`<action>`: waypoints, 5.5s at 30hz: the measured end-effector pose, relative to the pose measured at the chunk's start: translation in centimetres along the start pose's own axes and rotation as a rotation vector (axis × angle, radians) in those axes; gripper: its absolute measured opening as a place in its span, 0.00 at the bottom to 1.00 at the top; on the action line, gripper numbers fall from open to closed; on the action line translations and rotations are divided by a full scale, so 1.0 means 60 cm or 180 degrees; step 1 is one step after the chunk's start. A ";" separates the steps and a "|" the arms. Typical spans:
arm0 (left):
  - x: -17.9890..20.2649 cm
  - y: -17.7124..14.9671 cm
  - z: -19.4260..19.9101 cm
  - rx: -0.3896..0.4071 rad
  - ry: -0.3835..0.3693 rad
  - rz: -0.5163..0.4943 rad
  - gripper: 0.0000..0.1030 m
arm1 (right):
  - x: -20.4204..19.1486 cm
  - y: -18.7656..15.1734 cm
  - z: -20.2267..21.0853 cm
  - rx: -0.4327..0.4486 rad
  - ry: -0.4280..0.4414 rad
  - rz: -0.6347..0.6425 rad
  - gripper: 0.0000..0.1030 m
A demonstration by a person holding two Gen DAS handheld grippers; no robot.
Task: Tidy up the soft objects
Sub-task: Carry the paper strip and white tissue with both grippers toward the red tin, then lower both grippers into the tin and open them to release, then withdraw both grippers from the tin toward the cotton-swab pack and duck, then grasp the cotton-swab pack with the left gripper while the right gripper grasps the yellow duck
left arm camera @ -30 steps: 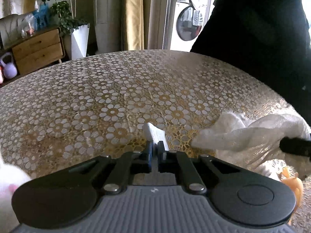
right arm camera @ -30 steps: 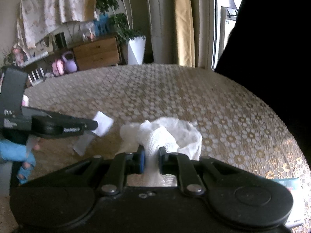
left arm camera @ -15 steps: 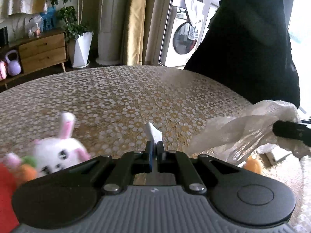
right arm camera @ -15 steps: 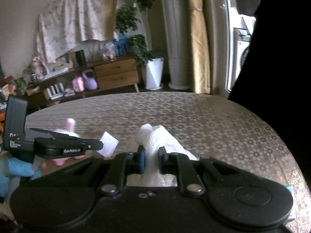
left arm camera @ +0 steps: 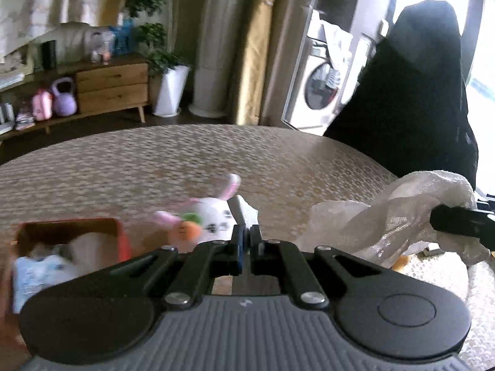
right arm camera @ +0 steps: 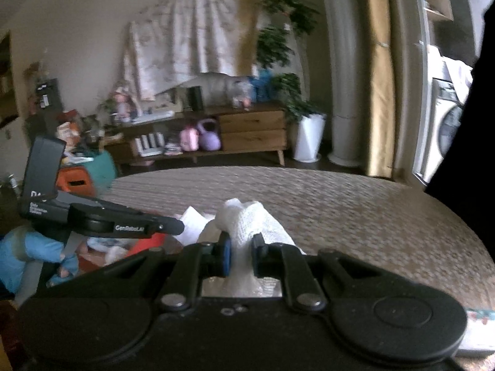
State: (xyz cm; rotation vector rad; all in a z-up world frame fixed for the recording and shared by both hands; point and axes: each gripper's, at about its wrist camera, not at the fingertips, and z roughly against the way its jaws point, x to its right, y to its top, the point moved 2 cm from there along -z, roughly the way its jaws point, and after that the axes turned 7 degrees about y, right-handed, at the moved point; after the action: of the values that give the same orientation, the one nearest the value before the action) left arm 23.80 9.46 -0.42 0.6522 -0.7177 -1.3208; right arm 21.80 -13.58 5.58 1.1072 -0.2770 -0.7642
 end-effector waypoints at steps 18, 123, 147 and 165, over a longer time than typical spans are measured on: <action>-0.244 -0.025 0.131 0.0177 0.0548 0.0338 0.04 | -0.249 0.080 -0.123 -0.0010 0.0733 0.0381 0.11; -0.009 -0.054 0.089 0.0135 0.0085 -0.0002 0.90 | -0.117 -0.036 -0.054 -0.0467 0.0035 0.0145 0.88; 0.271 -0.042 -0.085 -0.0039 -0.0435 -0.0591 0.98 | 0.136 -0.151 0.079 -0.0359 -0.0920 -0.0457 0.99; 0.396 -0.083 -0.258 -0.0296 -0.0630 -0.1106 0.98 | 0.238 -0.239 0.031 -0.0556 -0.0901 -0.0678 0.81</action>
State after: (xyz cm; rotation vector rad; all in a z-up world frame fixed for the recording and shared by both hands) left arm 35.24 -14.46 -11.72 0.5933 -0.7177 -1.7473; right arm 25.08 -27.82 -8.57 0.8707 -0.3268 -1.1170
